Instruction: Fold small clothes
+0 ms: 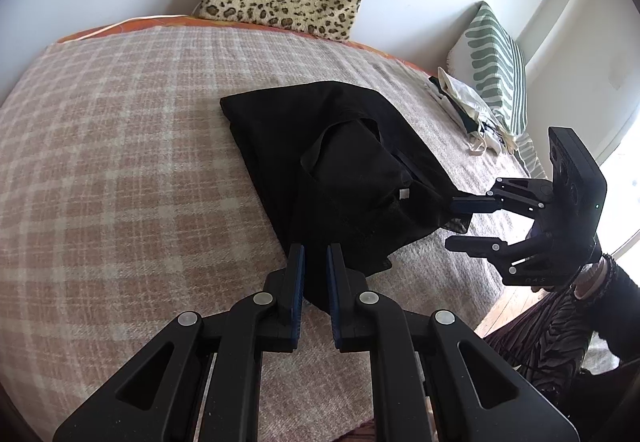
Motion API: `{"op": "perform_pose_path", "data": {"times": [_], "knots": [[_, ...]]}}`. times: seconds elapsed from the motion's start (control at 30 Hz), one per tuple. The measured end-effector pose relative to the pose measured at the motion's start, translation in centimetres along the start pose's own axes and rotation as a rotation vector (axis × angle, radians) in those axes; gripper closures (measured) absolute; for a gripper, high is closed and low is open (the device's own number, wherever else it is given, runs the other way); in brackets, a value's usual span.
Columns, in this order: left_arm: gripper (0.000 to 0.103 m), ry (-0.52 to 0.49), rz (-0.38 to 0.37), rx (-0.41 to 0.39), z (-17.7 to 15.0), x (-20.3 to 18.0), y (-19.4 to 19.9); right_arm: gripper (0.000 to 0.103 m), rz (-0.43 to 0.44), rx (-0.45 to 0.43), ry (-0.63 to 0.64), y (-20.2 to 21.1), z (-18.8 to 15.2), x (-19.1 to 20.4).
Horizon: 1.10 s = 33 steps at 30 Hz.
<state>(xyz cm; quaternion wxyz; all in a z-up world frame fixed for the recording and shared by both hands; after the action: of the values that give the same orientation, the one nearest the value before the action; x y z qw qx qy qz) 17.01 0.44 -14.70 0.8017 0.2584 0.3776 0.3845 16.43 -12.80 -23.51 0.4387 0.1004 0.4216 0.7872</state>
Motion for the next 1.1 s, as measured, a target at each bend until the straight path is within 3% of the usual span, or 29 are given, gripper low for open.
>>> {"op": "perform_pose_path", "data": {"times": [0.07,0.13,0.23,0.33,0.43,0.5,0.57,0.6,0.63,0.7,0.77,0.87,1.1], "knots": [[0.093,0.006,0.0,0.004,0.0,0.1,-0.1,0.061,-0.049,0.021,0.063,-0.5,-0.4,0.4],[0.093,0.006,-0.003,0.002,0.1,0.2,-0.1,0.079,-0.047,0.028,0.076,-0.8,-0.5,0.6],[0.093,0.007,-0.005,-0.003,0.3,0.2,-0.1,0.096,-0.011,0.016,0.051,-0.1,-0.6,0.4],[0.093,0.007,-0.012,-0.001,0.1,0.1,0.0,0.099,0.025,-0.024,-0.001,1.6,-0.6,-0.5],[0.093,0.005,-0.017,0.006,0.0,0.1,-0.1,0.101,0.004,-0.02,-0.027,1.9,-1.2,-1.6],[0.093,0.004,-0.015,0.004,0.1,0.0,-0.1,0.101,-0.018,0.008,-0.028,1.3,-1.6,-1.9],[0.093,0.006,-0.022,-0.002,0.2,-0.2,0.0,0.101,0.044,-0.018,-0.039,1.6,-1.4,-1.3],[0.093,0.004,-0.026,-0.006,0.3,-0.4,0.2,0.095,0.052,-0.033,-0.036,1.8,-1.2,-0.9],[0.093,-0.001,-0.028,-0.009,0.3,-0.6,0.2,0.07,0.054,-0.046,-0.022,2.0,-0.9,-0.5],[0.093,-0.019,-0.034,-0.01,0.3,-1.4,0.3,0.052,0.054,-0.073,0.025,2.2,-0.4,0.6],[0.09,-0.064,-0.038,-0.012,0.2,-2.6,0.3,0.057,0.05,-0.065,0.051,1.8,-0.1,1.2],[0.069,-0.16,-0.042,-0.013,-0.2,-5.2,-0.2,0.058,0.028,-0.033,0.076,0.7,-0.2,1.4],[0.068,-0.383,0.027,0.025,0.3,-9.9,-4.2,0.072,-0.007,0.012,0.068,-0.5,-0.9,0.4]]}}
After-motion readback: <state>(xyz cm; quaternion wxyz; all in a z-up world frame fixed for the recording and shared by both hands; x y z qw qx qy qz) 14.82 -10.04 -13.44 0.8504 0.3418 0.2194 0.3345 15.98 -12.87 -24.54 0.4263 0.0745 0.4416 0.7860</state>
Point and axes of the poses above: each gripper's, at about its wrist camera, not at the fingertips, and y roughly against the way its jaws point, x to its left, z to its top, the point moved 5 cm from there along -y, roughly the way its jaws point, and after that the axes turned 2 degrees about -x, right-handed, at the moved point
